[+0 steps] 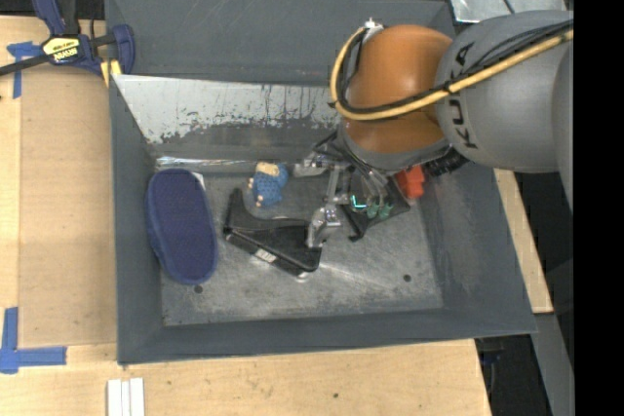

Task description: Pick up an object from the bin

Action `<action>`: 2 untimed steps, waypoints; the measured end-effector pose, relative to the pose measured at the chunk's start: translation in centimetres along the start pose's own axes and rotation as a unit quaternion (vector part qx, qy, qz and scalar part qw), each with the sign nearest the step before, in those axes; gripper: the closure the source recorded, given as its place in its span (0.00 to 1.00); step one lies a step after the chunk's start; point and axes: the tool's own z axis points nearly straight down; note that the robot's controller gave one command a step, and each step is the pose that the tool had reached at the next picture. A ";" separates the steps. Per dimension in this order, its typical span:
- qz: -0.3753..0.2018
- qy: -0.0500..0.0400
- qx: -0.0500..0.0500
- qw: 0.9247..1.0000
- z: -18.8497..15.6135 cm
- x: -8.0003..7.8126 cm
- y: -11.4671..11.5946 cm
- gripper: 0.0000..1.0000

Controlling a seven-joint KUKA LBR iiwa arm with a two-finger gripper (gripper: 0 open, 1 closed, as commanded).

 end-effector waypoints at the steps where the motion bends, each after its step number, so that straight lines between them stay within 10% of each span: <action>1: 0.050 -0.007 -0.003 0.999 2.8 1.2 3.4 0.00; 2: 0.137 -0.002 0.000 0.991 2.2 3.3 3.9 0.00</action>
Offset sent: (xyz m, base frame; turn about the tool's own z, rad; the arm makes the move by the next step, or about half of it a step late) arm -0.0329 0.0600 -0.0726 0.1554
